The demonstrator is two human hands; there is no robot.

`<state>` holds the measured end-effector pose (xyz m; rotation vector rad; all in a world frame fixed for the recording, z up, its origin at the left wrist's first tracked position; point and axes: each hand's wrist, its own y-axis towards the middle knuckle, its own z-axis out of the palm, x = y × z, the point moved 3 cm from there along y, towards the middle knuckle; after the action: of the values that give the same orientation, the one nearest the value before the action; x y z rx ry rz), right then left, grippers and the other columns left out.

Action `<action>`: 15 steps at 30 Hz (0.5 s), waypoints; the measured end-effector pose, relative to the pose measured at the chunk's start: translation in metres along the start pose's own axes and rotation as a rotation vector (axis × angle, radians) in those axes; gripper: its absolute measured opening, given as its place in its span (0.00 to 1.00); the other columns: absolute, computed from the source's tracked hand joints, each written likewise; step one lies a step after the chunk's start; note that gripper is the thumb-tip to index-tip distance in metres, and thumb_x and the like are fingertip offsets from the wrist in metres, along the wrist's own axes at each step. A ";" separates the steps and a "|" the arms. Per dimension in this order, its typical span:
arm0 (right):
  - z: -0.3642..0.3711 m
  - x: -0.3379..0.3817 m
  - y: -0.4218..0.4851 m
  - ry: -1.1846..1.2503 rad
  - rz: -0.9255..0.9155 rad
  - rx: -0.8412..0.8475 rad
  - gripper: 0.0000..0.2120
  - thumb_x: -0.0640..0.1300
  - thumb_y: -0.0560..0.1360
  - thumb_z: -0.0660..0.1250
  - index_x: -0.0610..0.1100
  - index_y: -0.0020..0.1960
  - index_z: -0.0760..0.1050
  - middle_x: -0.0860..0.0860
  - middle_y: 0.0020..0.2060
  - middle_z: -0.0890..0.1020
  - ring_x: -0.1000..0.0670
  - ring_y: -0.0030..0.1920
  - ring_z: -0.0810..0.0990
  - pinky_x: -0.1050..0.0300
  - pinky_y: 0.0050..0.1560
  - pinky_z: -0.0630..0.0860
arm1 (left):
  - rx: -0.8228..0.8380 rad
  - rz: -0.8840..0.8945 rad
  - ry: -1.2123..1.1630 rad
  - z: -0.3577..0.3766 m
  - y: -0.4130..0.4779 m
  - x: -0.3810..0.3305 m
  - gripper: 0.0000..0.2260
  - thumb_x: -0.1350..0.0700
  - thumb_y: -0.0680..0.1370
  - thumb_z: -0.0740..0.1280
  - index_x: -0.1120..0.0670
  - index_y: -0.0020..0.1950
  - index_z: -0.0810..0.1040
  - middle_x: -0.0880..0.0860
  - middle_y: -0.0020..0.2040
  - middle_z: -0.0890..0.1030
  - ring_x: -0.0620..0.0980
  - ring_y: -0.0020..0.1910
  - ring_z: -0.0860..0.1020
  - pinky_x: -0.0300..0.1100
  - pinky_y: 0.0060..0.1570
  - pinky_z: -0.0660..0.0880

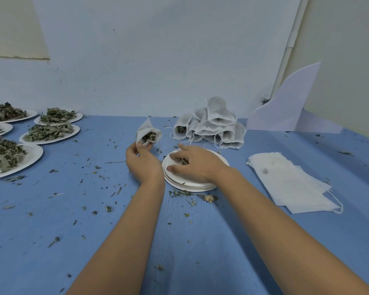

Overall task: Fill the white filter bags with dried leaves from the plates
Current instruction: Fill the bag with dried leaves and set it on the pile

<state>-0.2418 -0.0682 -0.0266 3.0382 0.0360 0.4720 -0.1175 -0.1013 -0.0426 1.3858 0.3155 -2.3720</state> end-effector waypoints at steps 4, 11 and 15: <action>0.005 -0.005 0.000 0.034 -0.056 -0.049 0.18 0.53 0.78 0.63 0.47 0.64 0.76 0.51 0.60 0.79 0.49 0.59 0.75 0.53 0.59 0.71 | 0.007 0.000 0.008 0.001 0.001 0.002 0.06 0.59 0.83 0.56 0.55 0.52 0.72 0.44 0.42 0.78 0.48 0.50 0.81 0.27 0.38 0.73; 0.003 -0.008 0.003 0.039 -0.049 -0.186 0.07 0.44 0.78 0.64 0.44 0.43 0.68 0.51 0.43 0.71 0.49 0.46 0.67 0.59 0.43 0.61 | 0.016 0.010 0.029 0.002 0.000 0.005 0.06 0.59 0.83 0.56 0.55 0.52 0.72 0.41 0.40 0.77 0.49 0.51 0.82 0.35 0.48 0.75; 0.001 -0.006 0.000 0.056 -0.054 -0.204 0.03 0.40 0.77 0.59 0.44 0.44 0.67 0.51 0.41 0.70 0.47 0.48 0.68 0.55 0.44 0.64 | 0.024 0.007 0.018 0.003 -0.001 0.005 0.06 0.59 0.83 0.56 0.55 0.52 0.72 0.42 0.41 0.77 0.49 0.50 0.82 0.34 0.47 0.75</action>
<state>-0.2471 -0.0682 -0.0292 2.8166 0.0675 0.5225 -0.1224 -0.1026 -0.0456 1.4174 0.2870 -2.3664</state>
